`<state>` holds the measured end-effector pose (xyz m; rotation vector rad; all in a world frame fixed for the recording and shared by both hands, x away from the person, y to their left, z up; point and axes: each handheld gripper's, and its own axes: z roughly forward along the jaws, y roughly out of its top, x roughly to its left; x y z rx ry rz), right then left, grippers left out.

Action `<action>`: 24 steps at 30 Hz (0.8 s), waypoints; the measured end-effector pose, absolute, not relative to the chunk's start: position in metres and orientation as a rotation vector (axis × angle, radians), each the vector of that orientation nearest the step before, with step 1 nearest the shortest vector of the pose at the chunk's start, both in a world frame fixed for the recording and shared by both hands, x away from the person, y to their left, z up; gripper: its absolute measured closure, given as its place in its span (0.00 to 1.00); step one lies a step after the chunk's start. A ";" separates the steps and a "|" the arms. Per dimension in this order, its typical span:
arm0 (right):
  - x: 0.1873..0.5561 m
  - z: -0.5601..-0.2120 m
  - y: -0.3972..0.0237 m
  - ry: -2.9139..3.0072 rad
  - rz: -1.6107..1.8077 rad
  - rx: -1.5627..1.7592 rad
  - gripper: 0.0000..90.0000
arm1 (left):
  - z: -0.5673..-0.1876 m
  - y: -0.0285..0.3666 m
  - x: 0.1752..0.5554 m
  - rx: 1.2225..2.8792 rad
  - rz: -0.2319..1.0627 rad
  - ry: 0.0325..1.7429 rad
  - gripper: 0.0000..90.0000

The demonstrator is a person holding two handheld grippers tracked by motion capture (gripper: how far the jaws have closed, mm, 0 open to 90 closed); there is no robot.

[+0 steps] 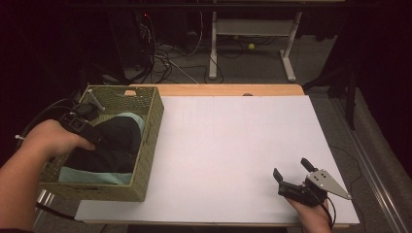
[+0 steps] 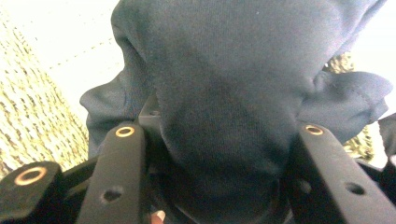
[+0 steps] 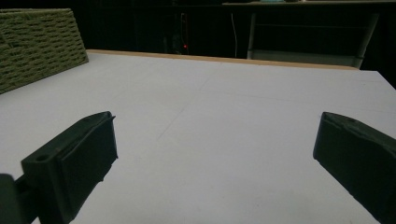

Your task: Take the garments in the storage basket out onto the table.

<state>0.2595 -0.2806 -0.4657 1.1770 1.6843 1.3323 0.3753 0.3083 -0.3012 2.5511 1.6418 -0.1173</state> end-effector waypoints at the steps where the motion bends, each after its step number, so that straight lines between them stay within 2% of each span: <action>1: 0.260 -0.466 -0.281 1.685 1.333 1.177 0.00 | -0.301 0.308 0.375 2.551 -0.117 1.642 0.58; 24: 0.259 -0.465 -0.280 1.683 1.337 1.177 0.00 | -0.253 0.306 0.370 2.532 -0.067 1.624 0.58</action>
